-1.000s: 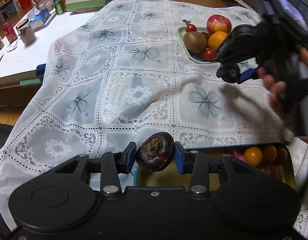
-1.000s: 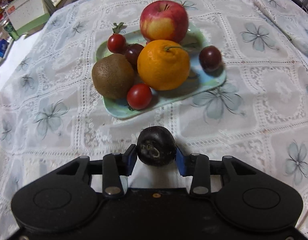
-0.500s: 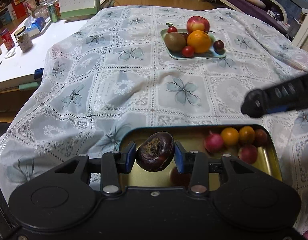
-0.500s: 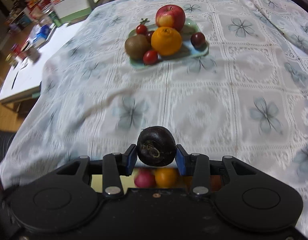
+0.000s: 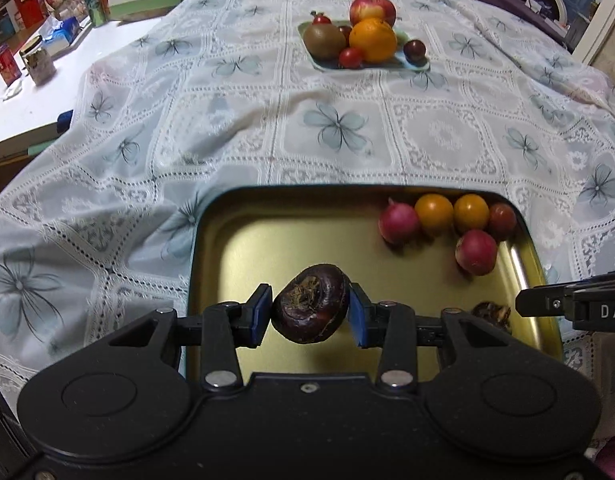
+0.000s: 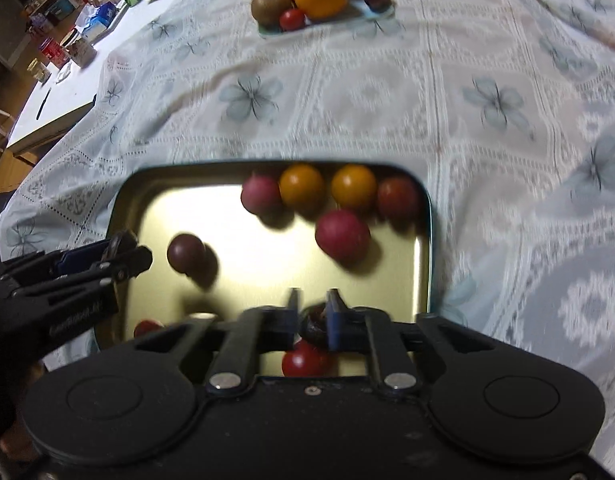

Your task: Organize fruits

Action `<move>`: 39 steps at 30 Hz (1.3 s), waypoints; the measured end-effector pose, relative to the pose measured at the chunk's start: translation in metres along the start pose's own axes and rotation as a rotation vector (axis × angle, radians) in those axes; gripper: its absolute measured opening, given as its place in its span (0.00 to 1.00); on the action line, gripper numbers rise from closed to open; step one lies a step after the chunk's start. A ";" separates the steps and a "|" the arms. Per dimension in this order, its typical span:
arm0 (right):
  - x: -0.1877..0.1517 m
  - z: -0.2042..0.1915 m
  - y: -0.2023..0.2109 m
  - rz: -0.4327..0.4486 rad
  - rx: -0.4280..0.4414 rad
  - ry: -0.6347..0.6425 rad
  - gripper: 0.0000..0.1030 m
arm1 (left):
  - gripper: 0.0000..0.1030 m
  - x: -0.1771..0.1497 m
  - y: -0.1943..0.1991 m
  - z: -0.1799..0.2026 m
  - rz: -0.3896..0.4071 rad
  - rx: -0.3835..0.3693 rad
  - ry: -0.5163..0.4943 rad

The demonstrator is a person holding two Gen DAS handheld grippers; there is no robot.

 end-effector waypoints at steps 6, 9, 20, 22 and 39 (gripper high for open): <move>-0.003 0.009 -0.007 -0.016 0.003 -0.037 0.13 | 0.47 -0.002 -0.003 -0.001 -0.002 0.013 0.006; 0.000 0.011 -0.003 0.001 0.002 -0.038 0.15 | 0.47 0.000 -0.005 -0.004 0.003 0.034 0.007; -0.012 0.001 -0.018 -0.034 -0.011 0.003 0.16 | 0.48 -0.002 -0.010 -0.006 0.017 0.088 -0.027; -0.015 0.000 -0.021 -0.040 -0.013 0.005 0.17 | 0.48 -0.004 -0.010 -0.007 0.008 0.080 -0.022; -0.028 0.002 -0.023 -0.031 -0.035 0.012 0.23 | 0.48 -0.018 -0.003 -0.011 -0.007 0.109 0.024</move>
Point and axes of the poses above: each gripper's, at about its wrist camera, not at the fingertips, and y roughly against the way its jaws point, z to its right, x to its top, the point moved 7 cm from there along -y, roughly the way its jaws point, and after that the axes turned 4 degrees about x, right-handed, at the moved point
